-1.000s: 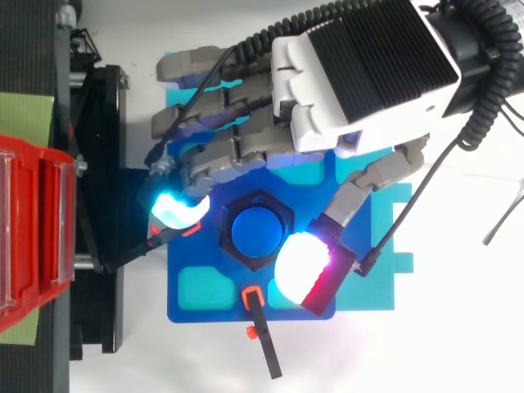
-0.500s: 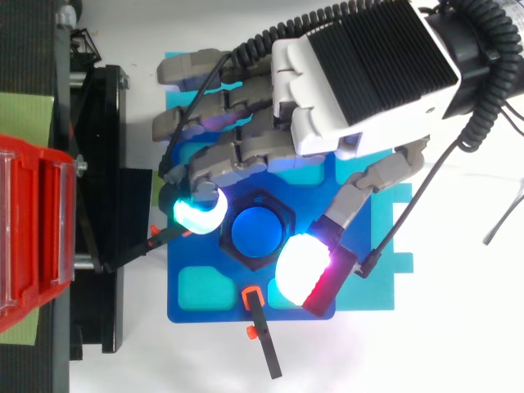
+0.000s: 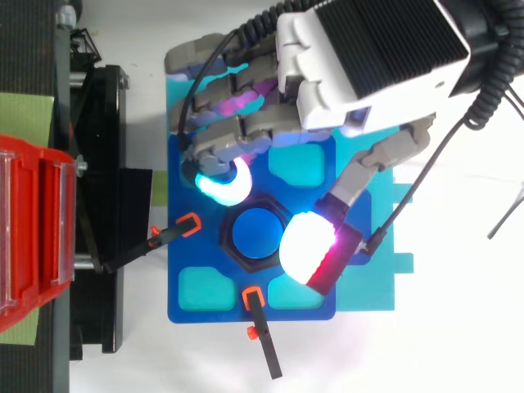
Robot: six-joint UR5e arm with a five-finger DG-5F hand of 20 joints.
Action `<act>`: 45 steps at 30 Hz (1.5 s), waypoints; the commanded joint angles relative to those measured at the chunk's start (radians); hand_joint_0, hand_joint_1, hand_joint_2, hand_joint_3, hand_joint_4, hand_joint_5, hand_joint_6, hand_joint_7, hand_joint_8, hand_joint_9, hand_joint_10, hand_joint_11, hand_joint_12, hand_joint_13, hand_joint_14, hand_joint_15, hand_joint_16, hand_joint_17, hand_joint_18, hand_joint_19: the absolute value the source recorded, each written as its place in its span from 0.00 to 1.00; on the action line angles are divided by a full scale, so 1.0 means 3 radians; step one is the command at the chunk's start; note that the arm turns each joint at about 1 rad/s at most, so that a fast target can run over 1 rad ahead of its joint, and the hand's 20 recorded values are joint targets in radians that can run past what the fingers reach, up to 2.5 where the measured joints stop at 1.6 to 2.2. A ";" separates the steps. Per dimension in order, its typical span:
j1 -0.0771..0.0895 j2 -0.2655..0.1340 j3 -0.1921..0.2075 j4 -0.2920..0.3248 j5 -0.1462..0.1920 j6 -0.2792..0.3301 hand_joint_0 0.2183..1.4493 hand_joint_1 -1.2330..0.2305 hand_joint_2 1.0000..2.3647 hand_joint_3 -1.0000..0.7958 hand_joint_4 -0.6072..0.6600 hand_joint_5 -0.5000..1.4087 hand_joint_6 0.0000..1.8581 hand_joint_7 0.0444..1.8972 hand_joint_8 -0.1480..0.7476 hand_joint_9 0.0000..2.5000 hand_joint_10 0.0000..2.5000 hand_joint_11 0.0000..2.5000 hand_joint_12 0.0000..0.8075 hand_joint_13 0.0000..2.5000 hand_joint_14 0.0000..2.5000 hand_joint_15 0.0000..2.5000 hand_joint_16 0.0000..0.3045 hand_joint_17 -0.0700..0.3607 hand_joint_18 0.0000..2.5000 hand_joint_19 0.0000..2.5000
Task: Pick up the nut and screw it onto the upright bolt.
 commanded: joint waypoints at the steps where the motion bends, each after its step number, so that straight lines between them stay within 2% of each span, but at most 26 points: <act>1: -0.0042 0.0002 -0.0001 0.0015 -0.0018 -0.0002 0.22 0.65 0.00 0.28 0.57 0.30 0.28 0.77 0.45 0.54 0.00 0.00 0.35 0.30 0.00 0.00 0.12 0.35 0.17 0.02; 3: -0.0073 -0.0003 -0.0001 0.0020 -0.0028 -0.0017 0.22 0.65 0.00 0.28 0.56 0.30 0.29 0.75 0.44 0.60 0.00 0.01 0.33 0.35 0.00 0.00 0.11 0.33 0.22 0.04; 6: -0.0093 0.0002 0.0004 0.0026 -0.0049 -0.0028 0.23 0.65 0.00 0.28 0.55 0.31 0.30 0.73 0.42 0.63 0.00 0.02 0.31 0.37 0.00 0.01 0.10 0.33 0.26 0.06; 9: -0.0114 0.0002 0.0004 0.0061 -0.0049 -0.0022 0.22 0.65 0.00 0.28 0.56 0.31 0.29 0.74 0.42 0.64 0.00 0.02 0.31 0.38 0.00 0.01 0.10 0.32 0.27 0.06; 11: -0.0124 0.0002 0.0004 0.0077 -0.0049 -0.0022 0.22 0.66 0.00 0.28 0.56 0.30 0.27 0.78 0.44 0.60 0.00 0.02 0.33 0.37 0.00 0.01 0.11 0.34 0.25 0.06; 13: -0.0129 0.0002 0.0035 0.0092 -0.0069 -0.0022 0.22 0.66 0.00 0.28 0.59 0.28 0.27 0.70 0.46 0.56 0.00 0.01 0.35 0.33 0.00 0.01 0.12 0.35 0.22 0.05; 14: -0.0139 0.0002 0.0091 0.0082 -0.0100 -0.0022 0.21 0.66 0.00 0.28 0.62 0.26 0.27 0.64 0.47 0.53 0.00 0.01 0.36 0.31 0.00 0.01 0.12 0.36 0.20 0.05; 15: -0.0139 0.0002 0.0091 0.0082 -0.0100 -0.0022 0.21 0.66 0.00 0.28 0.65 0.24 0.27 0.57 0.47 0.50 0.00 0.00 0.37 0.30 0.00 0.00 0.13 0.37 0.18 0.04; 17: -0.0139 -0.0003 0.0142 0.0077 -0.0125 -0.0022 0.21 0.66 0.00 0.28 0.67 0.22 0.27 0.49 0.47 0.46 0.00 0.00 0.39 0.29 0.00 0.00 0.13 0.37 0.17 0.04; 20: -0.0139 -0.0003 0.0245 0.0031 -0.0146 -0.0012 0.20 0.65 0.00 0.28 0.65 0.20 0.27 0.41 0.46 0.42 0.00 0.00 0.40 0.25 0.00 0.00 0.14 0.39 0.14 0.03; 21: -0.0134 0.0002 0.0255 0.0020 -0.0146 -0.0012 0.20 0.65 0.00 0.28 0.64 0.20 0.27 0.38 0.46 0.41 0.00 0.00 0.41 0.24 0.00 0.00 0.15 0.40 0.13 0.02; 22: -0.0104 -0.0003 0.0265 -0.0005 -0.0135 -0.0002 0.20 0.65 0.00 0.28 0.63 0.19 0.27 0.38 0.46 0.40 0.00 0.00 0.41 0.24 0.00 0.00 0.15 0.40 0.12 0.02; 23: -0.0104 0.0002 0.0265 -0.0010 -0.0135 -0.0002 0.19 0.65 0.00 0.28 0.63 0.19 0.27 0.36 0.45 0.39 0.00 0.00 0.41 0.23 0.00 0.00 0.15 0.40 0.11 0.01; 29: -0.0032 0.0002 0.0112 0.0020 -0.0064 0.0018 0.19 0.65 0.00 0.28 0.61 0.18 0.27 0.33 0.43 0.32 0.00 0.00 0.43 0.17 0.00 0.00 0.15 0.41 0.03 0.00; 33: -0.0006 0.0002 0.0086 0.0010 -0.0049 0.0018 0.19 0.64 0.00 0.28 0.60 0.18 0.27 0.32 0.43 0.29 0.00 0.00 0.43 0.14 0.00 0.00 0.16 0.41 0.01 0.00; 45: 0.0009 -0.0003 0.0056 -0.0072 -0.0054 0.0013 0.18 0.65 0.00 0.28 0.60 0.18 0.27 0.32 0.44 0.28 0.00 0.00 0.44 0.13 0.00 0.00 0.16 0.41 0.00 0.00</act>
